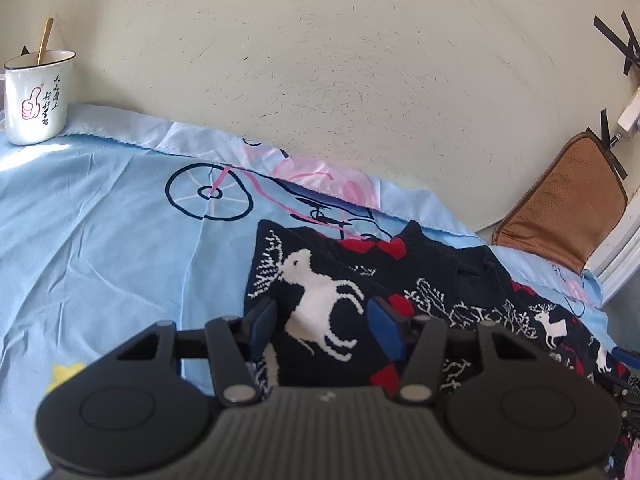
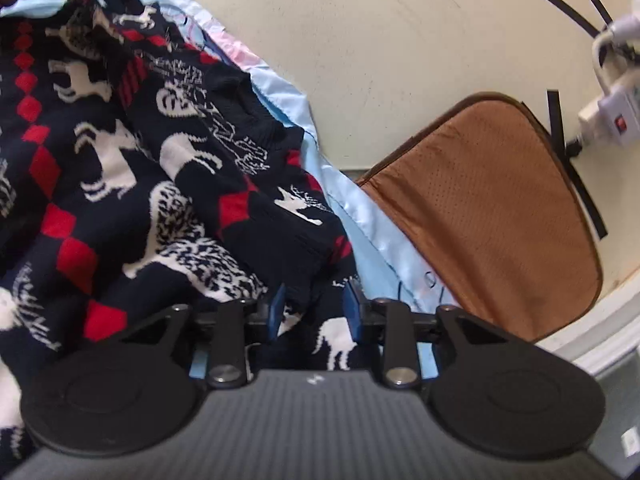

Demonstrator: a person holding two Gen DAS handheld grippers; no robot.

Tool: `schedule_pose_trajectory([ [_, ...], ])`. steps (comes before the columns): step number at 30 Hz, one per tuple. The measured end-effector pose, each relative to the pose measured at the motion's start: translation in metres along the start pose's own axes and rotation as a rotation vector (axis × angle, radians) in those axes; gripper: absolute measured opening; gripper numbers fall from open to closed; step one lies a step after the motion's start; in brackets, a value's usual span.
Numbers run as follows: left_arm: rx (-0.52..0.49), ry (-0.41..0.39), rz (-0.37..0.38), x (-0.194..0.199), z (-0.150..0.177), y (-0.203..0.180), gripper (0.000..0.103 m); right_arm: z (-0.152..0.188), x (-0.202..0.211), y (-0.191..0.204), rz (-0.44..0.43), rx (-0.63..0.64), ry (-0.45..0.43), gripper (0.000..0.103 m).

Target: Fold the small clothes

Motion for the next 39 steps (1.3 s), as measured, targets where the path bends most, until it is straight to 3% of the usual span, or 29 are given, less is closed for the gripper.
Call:
schedule_pose_trajectory([
  [4, -0.012, -0.007, -0.010, -0.001, 0.001, -0.001, 0.044, -0.026, 0.017, -0.035, -0.130, -0.275, -0.135, 0.042],
  [7, -0.015, -0.009, -0.005, -0.001, 0.001, 0.000, 0.044, -0.061, 0.009, -0.049, -0.233, -0.406, -0.222, 0.042],
  [9, -0.029, -0.013, -0.001, -0.001, 0.002, 0.000, 0.044, -0.087, 0.000, -0.039, -0.338, -0.409, -0.252, 0.047],
  [11, -0.052, -0.020, -0.002, -0.001, 0.004, -0.001, 0.044, -0.107, -0.009, -0.023, -0.414, -0.339, -0.263, 0.067],
  [13, -0.075, -0.028, -0.010, -0.002, 0.006, -0.003, 0.044, -0.122, -0.020, -0.005, -0.478, -0.281, -0.250, 0.077],
  [15, -0.088, -0.031, -0.013, -0.002, 0.007, -0.005, 0.044, -0.130, -0.027, 0.008, -0.509, -0.227, -0.206, 0.077],
  [16, -0.087, -0.031, -0.014, -0.002, 0.006, -0.005, 0.042, -0.132, -0.031, 0.011, -0.503, -0.197, -0.181, 0.075],
  [18, -0.080, -0.033, -0.019, -0.002, 0.005, -0.002, 0.035, -0.130, -0.033, 0.017, -0.501, -0.145, -0.120, 0.037],
  [19, -0.073, -0.034, -0.022, -0.002, 0.004, 0.000, 0.030, -0.130, -0.031, 0.018, -0.502, -0.132, -0.100, 0.011],
  [23, -0.043, -0.031, -0.023, -0.002, 0.001, 0.005, 0.022, -0.121, 0.016, 0.033, -0.529, -0.022, -0.122, 0.011],
  [27, -0.061, -0.038, -0.035, -0.002, 0.003, 0.003, 0.025, -0.100, 0.051, 0.074, -0.651, 0.017, -0.063, 0.016],
  [29, -0.067, -0.040, -0.038, -0.001, 0.004, 0.003, 0.025, -0.092, 0.066, 0.082, -0.619, 0.030, -0.076, 0.021],
  [32, -0.061, -0.038, -0.032, -0.001, 0.003, 0.004, 0.025, -0.084, 0.081, 0.056, -0.575, -0.080, -0.118, 0.032],
  [35, -0.055, -0.034, -0.026, -0.001, 0.002, 0.005, 0.026, -0.074, 0.079, 0.002, -0.380, -0.264, -0.118, 0.047],
  [39, -0.048, -0.028, -0.009, 0.001, 0.001, 0.005, 0.032, -0.041, 0.057, -0.074, -0.133, -0.670, -0.017, 0.052],
])
Point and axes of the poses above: each gripper's, at about its wrist camera, not at the fingertips, and x roughly against the way its jaws point, y to its left, z to its underside, the point moved 3 cm from there along -x, roughly the way its jaws point, and after that the axes turned 12 degrees about x, right-handed, at the moved point
